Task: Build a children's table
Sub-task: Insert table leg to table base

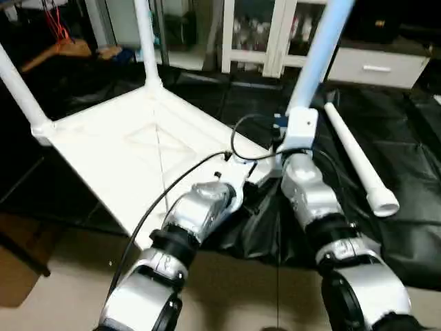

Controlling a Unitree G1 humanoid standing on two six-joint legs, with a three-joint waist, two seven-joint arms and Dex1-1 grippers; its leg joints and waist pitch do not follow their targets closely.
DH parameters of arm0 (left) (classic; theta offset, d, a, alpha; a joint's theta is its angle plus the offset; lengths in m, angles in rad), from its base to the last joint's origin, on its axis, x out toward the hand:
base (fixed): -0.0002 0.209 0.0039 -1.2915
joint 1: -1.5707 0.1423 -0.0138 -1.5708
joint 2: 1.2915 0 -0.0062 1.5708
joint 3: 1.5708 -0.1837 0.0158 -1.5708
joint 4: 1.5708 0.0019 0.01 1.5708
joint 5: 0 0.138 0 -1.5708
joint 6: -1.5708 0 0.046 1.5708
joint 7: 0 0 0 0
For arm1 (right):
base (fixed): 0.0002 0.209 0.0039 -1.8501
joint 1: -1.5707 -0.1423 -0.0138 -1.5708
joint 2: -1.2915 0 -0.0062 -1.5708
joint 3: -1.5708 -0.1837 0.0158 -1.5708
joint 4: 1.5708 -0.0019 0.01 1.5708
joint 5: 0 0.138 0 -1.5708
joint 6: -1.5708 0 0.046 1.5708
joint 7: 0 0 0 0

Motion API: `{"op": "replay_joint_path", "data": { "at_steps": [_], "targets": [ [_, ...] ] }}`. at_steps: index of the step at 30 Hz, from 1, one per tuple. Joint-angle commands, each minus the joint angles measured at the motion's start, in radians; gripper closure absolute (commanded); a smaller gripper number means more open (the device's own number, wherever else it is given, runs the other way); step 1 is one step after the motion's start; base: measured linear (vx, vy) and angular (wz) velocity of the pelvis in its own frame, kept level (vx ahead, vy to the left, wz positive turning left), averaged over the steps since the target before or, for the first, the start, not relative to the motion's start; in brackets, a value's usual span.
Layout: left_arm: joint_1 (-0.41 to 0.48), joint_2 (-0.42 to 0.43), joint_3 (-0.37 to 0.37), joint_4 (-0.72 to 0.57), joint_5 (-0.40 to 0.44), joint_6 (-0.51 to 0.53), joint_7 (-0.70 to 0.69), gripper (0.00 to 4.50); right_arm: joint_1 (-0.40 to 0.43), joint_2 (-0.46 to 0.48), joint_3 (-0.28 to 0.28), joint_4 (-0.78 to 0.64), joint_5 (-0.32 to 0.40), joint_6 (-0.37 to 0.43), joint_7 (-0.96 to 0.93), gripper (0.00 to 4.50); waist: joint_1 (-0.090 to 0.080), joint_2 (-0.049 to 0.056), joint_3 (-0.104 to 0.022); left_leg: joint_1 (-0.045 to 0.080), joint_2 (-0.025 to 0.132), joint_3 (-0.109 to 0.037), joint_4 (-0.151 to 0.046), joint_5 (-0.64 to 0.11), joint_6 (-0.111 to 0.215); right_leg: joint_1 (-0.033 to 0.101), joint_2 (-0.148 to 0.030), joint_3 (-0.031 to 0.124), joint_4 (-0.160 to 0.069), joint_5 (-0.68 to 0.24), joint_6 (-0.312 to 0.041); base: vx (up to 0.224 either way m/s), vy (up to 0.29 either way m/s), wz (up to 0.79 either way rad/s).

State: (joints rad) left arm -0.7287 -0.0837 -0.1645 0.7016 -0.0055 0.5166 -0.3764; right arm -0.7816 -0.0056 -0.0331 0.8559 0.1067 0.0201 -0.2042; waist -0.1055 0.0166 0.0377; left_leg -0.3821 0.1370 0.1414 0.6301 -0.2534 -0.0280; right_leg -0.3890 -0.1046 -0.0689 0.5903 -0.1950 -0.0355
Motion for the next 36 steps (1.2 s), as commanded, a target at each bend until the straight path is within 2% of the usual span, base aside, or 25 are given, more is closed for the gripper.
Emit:
{"op": "replay_joint_path", "data": {
  "at_steps": [1,3,7,11,12,13,14,15,16,17,18,19,21,22,23,24,26,28,29,30,31,32,33,35,36],
  "targets": [
    [-0.074,0.019,0.055,-0.033,-0.001,-0.042,0.05,4.5,0.075,0.057,0.014,0.156,0.012,0.081,0.004,2.69,0.0,-0.005,-0.041,0.001,0.071,-0.022,-0.106,-0.281,0.05,0.026,-0.059,0.038,-0.089,-0.324,-0.167,0.0,0.0,0.0],
    [-0.076,0.02,0.054,-0.028,-0.002,-0.043,0.05,4.5,0.07,0.058,0.011,0.166,0.011,0.075,0.001,2.69,0.001,-0.005,-0.039,0.003,0.075,-0.017,-0.108,-0.27,0.053,0.024,-0.057,0.037,-0.088,-0.316,-0.168,0.0,0.0,0.0],
    [-0.078,0.04,0.004,-0.009,0.014,-0.099,-0.005,4.5,0.042,0.061,-0.009,0.204,0.012,0.028,0.05,2.69,-0.007,0.0,-0.039,-0.002,0.079,-0.019,-0.114,-0.287,0.036,0.027,-0.054,0.034,-0.086,-0.315,-0.161,0.0,0.0,0.0],
    [-0.03,0.113,-0.138,-0.061,0.081,-0.271,-0.208,4.5,0.05,0.037,-0.008,0.151,0.033,0.021,0.203,2.69,-0.011,0.0,-0.044,-0.007,0.083,-0.02,-0.117,-0.239,0.064,0.036,-0.056,0.033,-0.082,-0.234,-0.177,0.0,0.0,0.0],
    [0.0,0.17,-0.203,-0.09,0.104,-0.388,-0.323,4.5,0.07,0.006,0.014,0.105,0.04,0.038,0.302,2.69,-0.015,0.002,-0.043,-0.011,0.084,-0.019,-0.117,-0.217,0.08,0.04,-0.06,0.033,-0.079,-0.198,-0.189,0.0,0.0,0.0],
    [0.026,0.222,-0.252,-0.115,0.116,-0.465,-0.426,4.5,0.094,-0.027,0.036,0.056,0.049,0.054,0.399,2.69,-0.008,0.004,-0.041,-0.009,0.087,-0.022,-0.117,-0.218,0.089,0.04,-0.059,0.031,-0.081,-0.196,-0.189,0.0,0.0,0.0],
    [0.036,0.242,-0.268,-0.123,0.12,-0.492,-0.463,4.5,0.103,-0.039,0.044,0.038,0.053,0.061,0.436,2.69,-0.012,-0.001,-0.042,-0.003,0.09,-0.015,-0.115,-0.221,0.109,0.038,-0.061,0.037,-0.081,-0.182,-0.193,0.0,0.0,0.0],
    [0.048,0.272,-0.287,-0.13,0.123,-0.528,-0.514,4.5,0.12,-0.064,0.06,0.007,0.06,0.07,0.505,2.69,-0.01,0.012,-0.042,0.002,0.092,-0.016,-0.116,-0.216,0.109,0.034,-0.057,0.035,-0.077,-0.168,-0.205,0.0,0.0,0.0],
    [0.064,0.324,-0.301,-0.133,0.121,-0.565,-0.586,4.5,0.16,-0.125,0.096,-0.058,0.072,0.093,0.649,2.69,-0.01,0.012,-0.047,0.001,0.09,-0.015,-0.111,-0.169,0.116,0.042,-0.055,0.033,-0.067,-0.104,-0.22,0.062,-0.011,0.03],
    [0.07,0.344,-0.298,-0.135,0.112,-0.572,-0.618,4.5,0.183,-0.16,0.112,-0.094,0.083,0.116,0.719,2.69,0.0,0.015,-0.051,0.009,0.093,-0.014,-0.107,-0.122,0.125,0.043,-0.056,0.032,-0.061,-0.048,-0.228,0.062,-0.011,0.03],
    [0.077,0.363,-0.293,-0.139,0.094,-0.583,-0.657,4.5,0.209,-0.199,0.128,-0.134,0.095,0.145,0.798,2.69,0.007,0.018,-0.051,0.02,0.096,-0.008,-0.097,-0.031,0.162,0.036,-0.053,0.034,-0.046,0.087,-0.253,0.079,0.002,0.06],
    [0.081,0.378,-0.287,-0.141,0.074,-0.596,-0.696,4.5,0.236,-0.241,0.147,-0.173,0.108,0.177,0.879,2.69,0.012,0.024,-0.052,0.023,0.093,-0.002,-0.092,0.025,0.185,0.036,-0.047,0.033,-0.037,0.164,-0.273,0.067,0.024,0.04],
    [0.083,0.393,-0.283,-0.136,0.059,-0.621,-0.734,4.5,0.266,-0.288,0.169,-0.215,0.116,0.207,0.971,2.69,0.023,0.014,-0.057,0.023,0.093,0.003,-0.085,0.102,0.222,0.043,-0.051,0.036,-0.027,0.249,-0.291,0.061,0.029,0.02],
    [0.083,0.394,-0.283,-0.135,0.059,-0.624,-0.735,4.5,0.268,-0.291,0.171,-0.218,0.116,0.208,0.977,2.69,0.034,0.016,-0.056,0.026,0.093,0.006,-0.083,0.129,0.237,0.042,-0.054,0.037,-0.026,0.261,-0.294,0.0,0.0,0.0],
    [0.077,0.408,-0.281,-0.114,0.053,-0.668,-0.754,4.5,0.307,-0.352,0.204,-0.268,0.116,0.224,1.086,2.69,0.037,0.015,-0.055,0.027,0.093,0.007,-0.083,0.128,0.241,0.04,-0.053,0.038,-0.027,0.253,-0.295,0.0,0.0,0.0],
    [0.075,0.411,-0.281,-0.106,0.051,-0.684,-0.759,4.5,0.319,-0.37,0.213,-0.282,0.114,0.226,1.116,2.69,0.05,0.013,-0.055,0.035,0.095,0.01,-0.083,0.11,0.244,0.037,-0.052,0.037,-0.031,0.222,-0.289,0.0,0.0,0.0],
    [0.074,0.413,-0.27,-0.093,0.043,-0.709,-0.766,4.5,0.347,-0.417,0.232,-0.306,0.111,0.212,1.194,2.69,0.061,0.011,-0.051,0.035,0.099,0.014,-0.09,0.054,0.225,0.037,-0.053,0.039,-0.036,0.147,-0.285,0.0,0.0,0.0],
    [0.074,0.411,-0.259,-0.086,0.032,-0.723,-0.781,4.5,0.369,-0.454,0.241,-0.327,0.118,0.202,1.257,2.69,0.077,0.008,-0.042,0.04,0.105,0.021,-0.103,-0.059,0.165,0.034,-0.052,0.041,-0.047,0.017,-0.271,0.0,0.0,0.0],
    [0.076,0.407,-0.247,-0.086,0.018,-0.725,-0.793,4.5,0.382,-0.475,0.239,-0.338,0.131,0.201,1.295,2.69,0.078,-0.002,-0.039,0.038,0.106,0.023,-0.108,-0.091,0.146,0.035,-0.052,0.043,-0.051,-0.02,-0.264,0.0,0.0,0.0],
    [0.078,0.406,-0.238,-0.088,0.007,-0.73,-0.809,4.5,0.397,-0.496,0.233,-0.355,0.153,0.213,1.338,2.69,0.086,-0.001,-0.038,0.045,0.107,0.025,-0.114,-0.149,0.105,0.032,-0.052,0.044,-0.055,-0.076,-0.254,0.0,0.0,0.0],
    [0.078,0.405,-0.236,-0.088,0.005,-0.732,-0.813,4.5,0.401,-0.501,0.231,-0.36,0.158,0.216,1.347,2.69,0.09,0.0,-0.039,0.048,0.109,0.029,-0.117,-0.172,0.076,0.031,-0.051,0.046,-0.056,-0.092,-0.243,0.0,0.0,0.0],
    [0.079,0.406,-0.235,-0.089,0.004,-0.735,-0.815,4.5,0.404,-0.504,0.228,-0.36,0.16,0.214,1.351,2.69,0.091,-0.001,-0.039,0.049,0.109,0.032,-0.117,-0.174,0.066,0.029,-0.05,0.046,-0.056,-0.089,-0.24,0.0,0.0,0.0],
    [0.082,0.41,-0.233,-0.091,0.0,-0.742,-0.824,4.5,0.416,-0.511,0.216,-0.358,0.163,0.196,1.363,2.69,0.089,-0.01,-0.037,0.043,0.108,0.032,-0.12,-0.178,0.055,0.031,-0.049,0.049,-0.055,-0.095,-0.232,0.0,0.0,0.0],
    [0.085,0.413,-0.231,-0.091,-0.005,-0.747,-0.83,4.5,0.426,-0.512,0.2,-0.353,0.165,0.177,1.364,2.69,0.09,-0.007,-0.038,0.043,0.106,0.034,-0.12,-0.18,0.042,0.028,-0.051,0.052,-0.056,-0.103,-0.222,0.0,0.0,0.0],
    [0.089,0.412,-0.229,-0.092,-0.008,-0.745,-0.836,4.5,0.433,-0.505,0.175,-0.339,0.169,0.15,1.351,2.69,0.091,-0.01,-0.037,0.044,0.105,0.036,-0.121,-0.185,0.036,0.025,-0.051,0.054,-0.058,-0.109,-0.218,0.0,0.0,0.0]
  ]
}}
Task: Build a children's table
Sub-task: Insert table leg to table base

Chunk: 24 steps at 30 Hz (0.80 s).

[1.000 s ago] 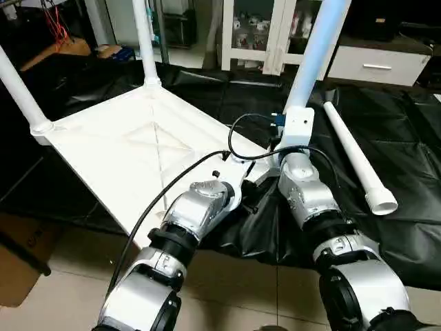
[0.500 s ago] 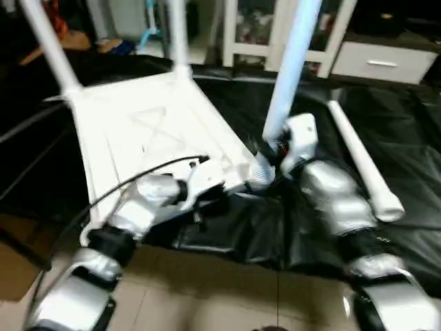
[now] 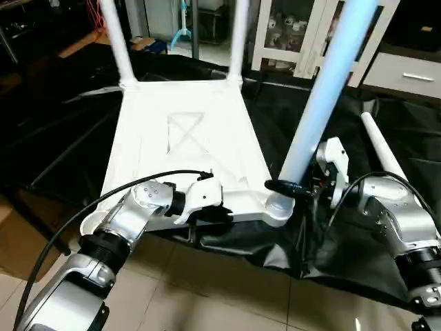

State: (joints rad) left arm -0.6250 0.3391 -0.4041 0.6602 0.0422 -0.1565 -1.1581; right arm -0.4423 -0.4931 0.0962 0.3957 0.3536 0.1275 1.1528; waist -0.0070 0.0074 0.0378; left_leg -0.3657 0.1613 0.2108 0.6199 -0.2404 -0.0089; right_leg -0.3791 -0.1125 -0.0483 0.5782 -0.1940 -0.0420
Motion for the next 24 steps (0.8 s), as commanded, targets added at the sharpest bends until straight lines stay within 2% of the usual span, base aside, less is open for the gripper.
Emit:
{"op": "replay_joint_path", "data": {
  "at_steps": [1,3,8,10,17,21,22,24],
  "targets": [
    [-0.015,-0.011,0.011,-0.05,-0.055,-0.072,-0.054,4.5,0.094,-0.017,0.042,0.123,-0.077,0.039,-0.007,2.69,-0.007,-0.001,-0.038,0.03,0.08,-0.032,-0.11,-0.199,0.015,0.013,-0.043,0.036,-0.047,-0.108,-0.209,0.0,0.0,0.0],
    [-0.014,-0.016,0.015,-0.046,-0.048,-0.084,-0.044,4.5,0.1,-0.011,0.021,0.127,-0.064,0.026,-0.021,2.69,-0.007,-0.004,-0.04,0.024,0.078,-0.032,-0.108,-0.177,0.023,0.017,-0.043,0.037,-0.044,-0.088,-0.208,0.0,0.0,0.0],
    [-0.015,-0.026,0.019,-0.041,-0.039,-0.095,-0.034,4.5,0.108,-0.007,0.012,0.103,-0.051,0.027,-0.031,2.69,-0.004,-0.001,-0.038,0.025,0.078,-0.029,-0.107,-0.164,0.041,0.015,-0.042,0.038,-0.046,-0.078,-0.211,0.0,0.0,0.0],
    [-0.019,-0.03,0.019,-0.037,-0.031,-0.107,-0.024,4.5,0.105,0.0,0.007,0.096,-0.049,0.022,-0.041,2.69,-0.002,0.002,-0.037,0.024,0.079,-0.031,-0.109,-0.176,0.037,0.015,-0.043,0.038,-0.048,-0.095,-0.208,0.0,0.0,0.0],
    [-0.021,-0.037,0.017,-0.035,-0.024,-0.1,-0.013,4.5,0.097,0.01,0.007,0.095,-0.071,-0.007,-0.063,2.69,-0.002,-0.002,-0.034,0.024,0.08,-0.031,-0.114,-0.223,0.016,0.011,-0.043,0.039,-0.056,-0.16,-0.192,0.0,0.0,0.0],
    [-0.019,-0.047,0.022,-0.06,-0.055,-0.039,-0.048,4.5,0.092,0.011,0.012,0.087,-0.073,-0.005,-0.066,2.69,-0.003,-0.003,-0.033,0.025,0.08,-0.031,-0.115,-0.227,0.011,0.009,-0.041,0.041,-0.056,-0.163,-0.186,0.0,0.0,0.0],
    [-0.018,-0.047,0.021,-0.064,-0.058,-0.03,-0.055,4.22,0.093,0.011,0.013,0.086,-0.074,-0.005,-0.066,2.69,-0.003,-0.004,-0.034,0.025,0.08,-0.03,-0.115,-0.223,0.012,0.009,-0.042,0.041,-0.056,-0.162,-0.186,0.0,0.0,0.0],
    [-0.017,-0.047,0.02,-0.071,-0.06,-0.021,-0.058,4.05,0.093,0.011,0.015,0.085,-0.074,-0.008,-0.066,2.69,-0.003,-0.004,-0.034,0.024,0.079,-0.03,-0.115,-0.221,0.012,0.009,-0.042,0.042,-0.056,-0.163,-0.186,0.0,0.0,0.0]
  ]
}}
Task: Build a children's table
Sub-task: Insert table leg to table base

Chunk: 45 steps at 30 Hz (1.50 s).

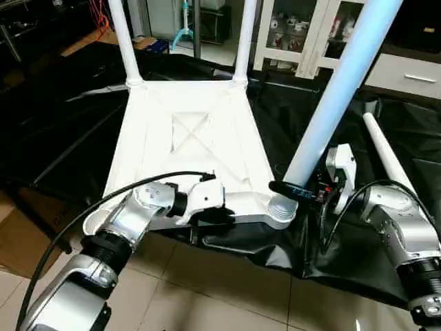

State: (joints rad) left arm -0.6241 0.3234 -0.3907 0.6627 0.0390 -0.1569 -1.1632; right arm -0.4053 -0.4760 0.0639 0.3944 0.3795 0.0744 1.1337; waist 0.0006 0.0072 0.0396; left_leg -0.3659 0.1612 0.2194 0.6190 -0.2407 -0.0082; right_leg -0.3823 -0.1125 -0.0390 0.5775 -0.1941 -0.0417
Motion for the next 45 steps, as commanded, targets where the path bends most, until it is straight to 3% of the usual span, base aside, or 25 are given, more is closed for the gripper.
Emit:
{"op": "replay_joint_path", "data": {
  "at_steps": [1,3,7,11,15,20,27,34,44,45],
  "targets": [
    [-0.017,-0.032,0.006,-0.074,-0.057,-0.019,-0.053,3.91,0.056,-0.006,0.047,0.086,-0.099,0.045,-0.047,2.69,-0.01,-0.003,-0.035,0.024,0.079,-0.038,-0.114,-0.223,0.012,0.012,-0.043,0.033,-0.056,-0.166,-0.187,0.0,0.0,0.0],
    [-0.015,-0.032,-0.001,-0.083,-0.045,-0.017,-0.045,3.8,0.057,-0.006,0.049,0.085,-0.099,0.042,-0.049,2.69,-0.009,0.0,-0.035,0.025,0.082,-0.039,-0.118,-0.225,0.002,0.011,-0.041,0.031,-0.056,-0.159,-0.192,0.0,0.0,0.0],
    [-0.015,-0.037,-0.008,-0.083,-0.026,-0.021,-0.029,3.5,0.06,-0.005,0.05,0.082,-0.098,0.042,-0.051,2.69,-0.018,-0.006,-0.032,0.021,0.08,-0.04,-0.12,-0.28,-0.011,0.011,-0.042,0.033,-0.062,-0.205,-0.176,0.0,0.0,0.0],
    [-0.019,-0.047,-0.033,-0.074,0.01,-0.009,-0.022,3.5,0.063,-0.002,0.053,0.075,-0.099,0.044,-0.053,2.69,-0.025,0.0,-0.034,0.028,0.081,-0.041,-0.121,-0.314,-0.023,0.004,-0.041,0.034,-0.07,-0.244,-0.163,0.0,0.0,0.0],
    [-0.043,-0.049,-0.037,-0.021,0.066,-0.043,0.061,3.5,0.065,-0.003,0.056,0.067,-0.097,0.045,-0.059,2.69,-0.031,0.001,-0.037,0.022,0.08,-0.042,-0.12,-0.285,-0.018,0.01,-0.037,0.032,-0.063,-0.178,-0.167,0.0,0.0,0.0],
    [-0.061,-0.052,-0.021,-0.007,0.069,-0.024,0.09,3.5,0.067,-0.001,0.058,0.064,-0.096,0.045,-0.06,2.69,-0.029,0.001,-0.04,0.022,0.081,-0.041,-0.117,-0.262,-0.007,0.014,-0.04,0.032,-0.059,-0.141,-0.187,0.0,0.0,0.0],
    [-0.053,-0.032,-0.035,-0.011,0.086,0.006,0.065,3.5,0.071,0.0,0.063,0.059,-0.097,0.045,-0.063,2.69,-0.029,0.002,-0.04,0.021,0.08,-0.041,-0.118,-0.261,-0.004,0.014,-0.04,0.031,-0.059,-0.146,-0.19,0.0,0.0,0.0],
    [-0.022,-0.007,-0.055,-0.054,0.078,0.106,-0.007,3.5,0.071,-0.003,0.065,0.061,-0.101,0.047,-0.064,2.69,-0.029,0.005,-0.038,0.023,0.081,-0.041,-0.12,-0.276,-0.017,0.011,-0.04,0.033,-0.06,-0.165,-0.19,0.0,0.0,0.0],
    [-0.032,-0.006,-0.061,-0.049,0.115,0.124,0.033,3.5,0.067,0.001,0.068,0.067,-0.108,0.041,-0.067,2.69,-0.03,0.004,-0.036,0.022,0.081,-0.042,-0.122,-0.298,-0.021,0.01,-0.041,0.033,-0.065,-0.2,-0.179,0.0,0.0,0.0],
    [-0.034,-0.009,-0.057,-0.049,0.112,0.126,0.035,3.66,0.067,0.001,0.067,0.067,-0.108,0.041,-0.068,2.69,-0.03,0.004,-0.035,0.023,0.081,-0.042,-0.123,-0.308,-0.022,0.008,-0.041,0.033,-0.067,-0.217,-0.175,0.0,0.0,0.0]
  ]
}}
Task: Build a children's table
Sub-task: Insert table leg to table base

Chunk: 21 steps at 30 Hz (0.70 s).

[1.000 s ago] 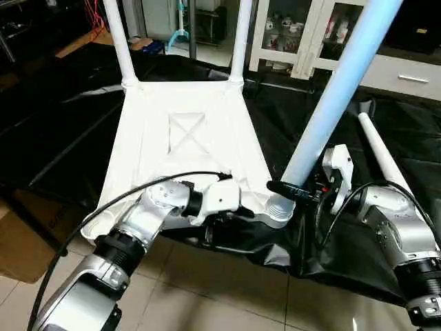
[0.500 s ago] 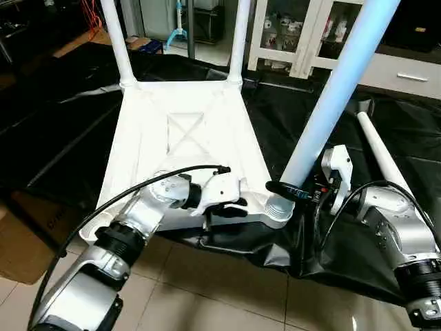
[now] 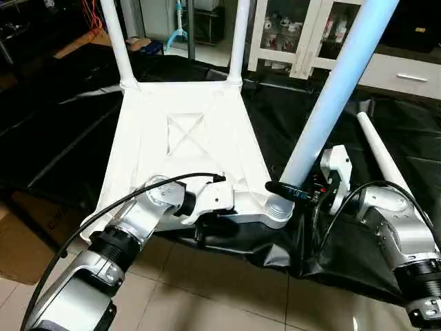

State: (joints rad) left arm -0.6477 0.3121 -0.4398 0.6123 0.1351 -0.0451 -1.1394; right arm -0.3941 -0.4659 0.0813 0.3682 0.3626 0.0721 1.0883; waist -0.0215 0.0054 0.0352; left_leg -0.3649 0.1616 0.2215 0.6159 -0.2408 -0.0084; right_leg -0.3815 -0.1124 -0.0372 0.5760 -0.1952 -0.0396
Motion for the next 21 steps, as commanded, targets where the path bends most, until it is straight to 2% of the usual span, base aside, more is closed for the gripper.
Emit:
{"op": "replay_joint_path", "data": {
  "at_steps": [1,3,5,9,12,17,21],
  "targets": [
    [-0.01,0.001,-0.007,0.001,0.015,0.014,0.012,3.77,0.056,-0.009,0.049,0.093,-0.091,0.043,-0.022,2.69,-0.008,0.006,-0.031,0.022,0.08,-0.045,-0.12,-0.313,-0.024,0.007,-0.041,0.032,-0.067,-0.224,-0.175,0.0,0.0,0.0],
    [-0.012,-0.002,-0.002,0.003,0.013,0.012,0.018,3.77,0.056,-0.009,0.048,0.093,-0.09,0.044,-0.024,2.69,-0.008,0.006,-0.031,0.023,0.081,-0.045,-0.121,-0.319,-0.026,0.005,-0.04,0.032,-0.068,-0.23,-0.171,0.0,0.0,0.0],
    [-0.012,0.001,-0.002,0.006,0.021,0.012,0.017,4.09,0.056,-0.012,0.046,0.095,-0.088,0.042,-0.022,2.69,-0.008,0.006,-0.031,0.021,0.081,-0.046,-0.121,-0.321,-0.026,0.006,-0.041,0.031,-0.068,-0.235,-0.168,0.0,0.0,0.0],
    [-0.009,0.008,-0.005,0.004,0.024,0.017,0.016,4.28,0.059,-0.015,0.041,0.095,-0.079,0.053,-0.019,2.69,-0.008,0.006,-0.03,0.022,0.08,-0.045,-0.121,-0.318,-0.026,0.004,-0.039,0.032,-0.068,-0.224,-0.169,0.0,0.0,0.0],
    [-0.008,0.01,-0.007,0.002,0.025,0.02,0.018,4.5,0.061,-0.014,0.04,0.092,-0.072,0.066,-0.017,2.69,-0.008,0.006,-0.028,0.022,0.08,-0.046,-0.123,-0.336,-0.029,0.003,-0.041,0.032,-0.071,-0.254,-0.162,0.0,0.0,0.0],
    [-0.004,0.009,-0.007,0.004,0.03,0.02,0.025,4.5,0.063,-0.009,0.032,0.091,-0.057,0.091,-0.021,2.69,-0.007,0.004,-0.027,0.023,0.08,-0.046,-0.123,-0.338,-0.026,0.001,-0.041,0.034,-0.075,-0.274,-0.156,0.0,0.0,0.0],
    [0.002,0.012,-0.01,-0.002,0.03,0.023,0.022,4.5,0.026,-0.005,-0.015,0.142,-0.038,0.127,-0.073,2.69,-0.008,0.004,-0.026,0.022,0.081,-0.047,-0.125,-0.34,-0.027,0.0,-0.042,0.033,-0.076,-0.293,-0.154,0.0,0.0,0.0]
  ]
}}
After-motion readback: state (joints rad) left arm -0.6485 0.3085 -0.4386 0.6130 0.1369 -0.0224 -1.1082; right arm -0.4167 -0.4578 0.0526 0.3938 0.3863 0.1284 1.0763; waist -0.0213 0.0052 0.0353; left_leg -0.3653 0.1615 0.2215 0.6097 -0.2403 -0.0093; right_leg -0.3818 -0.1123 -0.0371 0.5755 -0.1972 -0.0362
